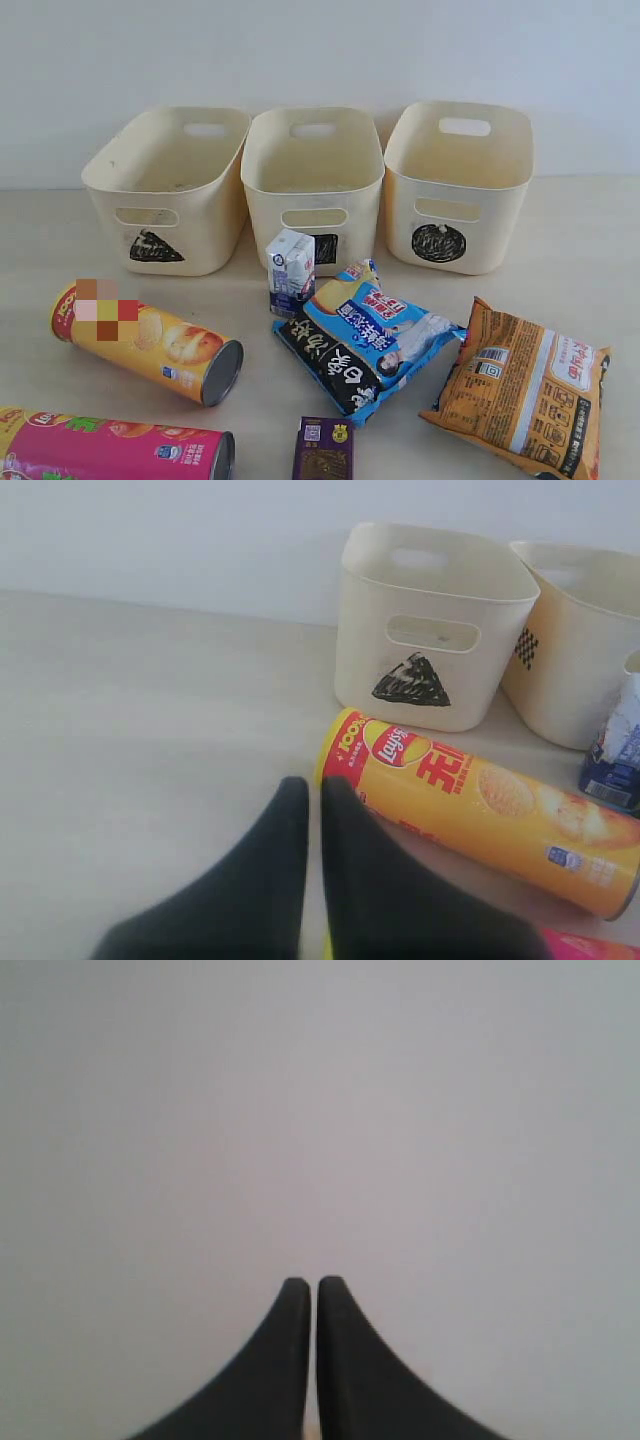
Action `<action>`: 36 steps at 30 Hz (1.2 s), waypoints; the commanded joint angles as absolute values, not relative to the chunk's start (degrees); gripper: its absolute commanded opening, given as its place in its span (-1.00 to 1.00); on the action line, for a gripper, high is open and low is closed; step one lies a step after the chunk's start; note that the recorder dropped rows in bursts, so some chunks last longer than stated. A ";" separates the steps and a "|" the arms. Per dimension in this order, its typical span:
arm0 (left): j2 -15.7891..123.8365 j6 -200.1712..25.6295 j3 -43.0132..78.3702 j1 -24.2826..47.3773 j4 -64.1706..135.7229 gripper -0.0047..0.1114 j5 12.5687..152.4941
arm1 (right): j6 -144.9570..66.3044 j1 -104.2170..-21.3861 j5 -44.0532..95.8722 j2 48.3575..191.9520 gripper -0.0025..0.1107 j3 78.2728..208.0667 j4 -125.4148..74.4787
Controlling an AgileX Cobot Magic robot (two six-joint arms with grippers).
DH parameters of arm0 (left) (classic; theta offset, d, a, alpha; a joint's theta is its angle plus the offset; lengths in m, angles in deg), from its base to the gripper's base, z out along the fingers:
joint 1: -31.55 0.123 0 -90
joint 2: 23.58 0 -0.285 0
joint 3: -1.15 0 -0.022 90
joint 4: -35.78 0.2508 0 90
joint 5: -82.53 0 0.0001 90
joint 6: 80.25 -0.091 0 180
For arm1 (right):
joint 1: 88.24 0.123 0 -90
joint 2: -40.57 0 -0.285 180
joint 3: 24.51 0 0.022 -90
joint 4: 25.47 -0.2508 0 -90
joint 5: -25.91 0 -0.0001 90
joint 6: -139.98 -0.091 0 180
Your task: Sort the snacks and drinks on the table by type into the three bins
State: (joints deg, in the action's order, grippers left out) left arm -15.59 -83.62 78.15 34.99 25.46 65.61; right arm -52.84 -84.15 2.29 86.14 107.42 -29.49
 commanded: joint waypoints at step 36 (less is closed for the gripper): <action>-15.79 -83.73 78.37 35.06 25.13 -0.85 65.79 | 10.02 -104.36 74.17 123.34 -0.96 113.88 -86.32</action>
State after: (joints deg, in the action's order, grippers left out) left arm -15.59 -83.62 78.15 34.99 25.46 65.61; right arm 4.85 -100.82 74.94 123.29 117.50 -78.63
